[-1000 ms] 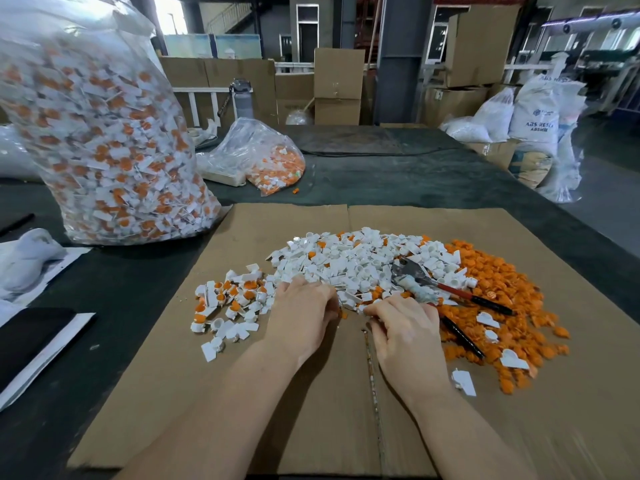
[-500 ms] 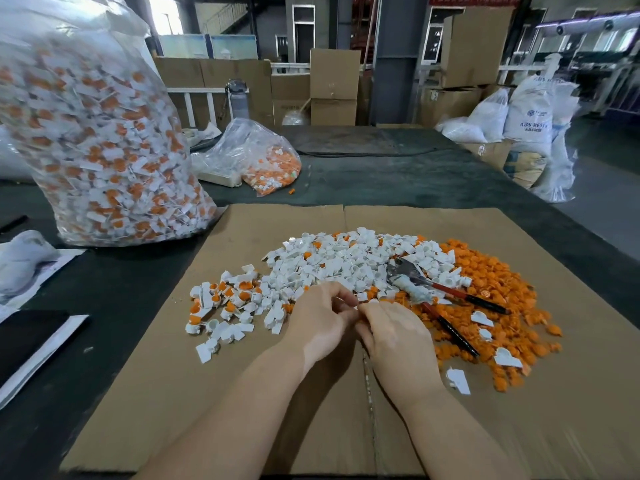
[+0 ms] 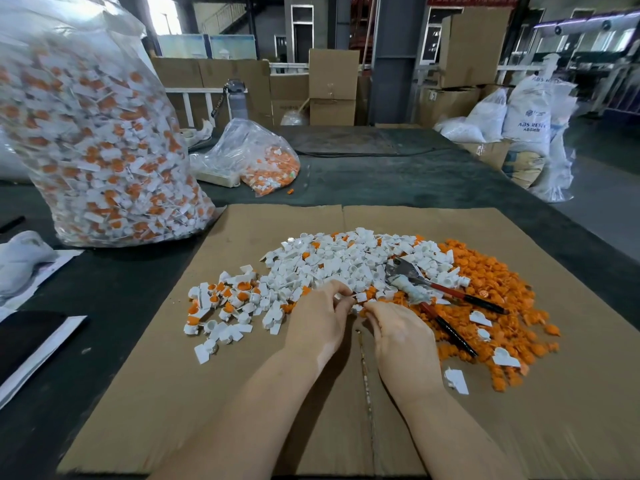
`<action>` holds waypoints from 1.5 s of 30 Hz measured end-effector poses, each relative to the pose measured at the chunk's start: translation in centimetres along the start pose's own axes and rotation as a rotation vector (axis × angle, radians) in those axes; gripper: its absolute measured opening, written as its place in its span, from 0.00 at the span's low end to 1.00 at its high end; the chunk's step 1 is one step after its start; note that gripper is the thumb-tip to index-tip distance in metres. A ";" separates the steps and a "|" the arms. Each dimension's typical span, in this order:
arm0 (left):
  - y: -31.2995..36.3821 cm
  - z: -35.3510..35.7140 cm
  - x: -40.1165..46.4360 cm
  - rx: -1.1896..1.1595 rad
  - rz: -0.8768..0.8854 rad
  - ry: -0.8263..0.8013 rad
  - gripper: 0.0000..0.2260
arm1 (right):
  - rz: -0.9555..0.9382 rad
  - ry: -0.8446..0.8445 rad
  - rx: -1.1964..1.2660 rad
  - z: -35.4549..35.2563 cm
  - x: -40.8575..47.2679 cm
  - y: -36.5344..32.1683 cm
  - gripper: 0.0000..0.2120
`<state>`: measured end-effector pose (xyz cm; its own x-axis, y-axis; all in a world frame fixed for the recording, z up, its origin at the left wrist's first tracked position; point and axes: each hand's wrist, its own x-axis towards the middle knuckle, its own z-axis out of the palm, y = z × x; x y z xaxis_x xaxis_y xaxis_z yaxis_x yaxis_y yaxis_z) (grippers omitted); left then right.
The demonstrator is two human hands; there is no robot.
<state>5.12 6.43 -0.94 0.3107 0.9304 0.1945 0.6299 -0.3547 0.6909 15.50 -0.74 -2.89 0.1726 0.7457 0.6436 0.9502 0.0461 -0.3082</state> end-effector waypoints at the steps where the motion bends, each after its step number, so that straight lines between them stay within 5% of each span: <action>1: 0.0 0.1 0.0 0.004 -0.006 0.014 0.06 | 0.004 0.002 0.003 0.0 0.0 0.0 0.09; 16: 0.0 0.6 -1.0 -0.472 -0.176 0.042 0.10 | 0.135 0.101 0.102 -0.4 0.2 -0.2 0.06; 36: -0.5 1.0 -2.0 -0.377 -0.040 -0.007 0.09 | 0.000 0.081 -0.138 -0.2 0.2 -0.4 0.13; 45: -0.6 0.9 -1.9 -0.458 -0.049 -0.018 0.02 | 0.050 0.065 0.049 -0.3 0.1 0.0 0.08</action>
<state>4.79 4.83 -2.35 0.3034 0.9418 0.1448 0.2659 -0.2296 0.9363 15.56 -0.90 -2.63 0.2377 0.7033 0.6699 0.9263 0.0435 -0.3744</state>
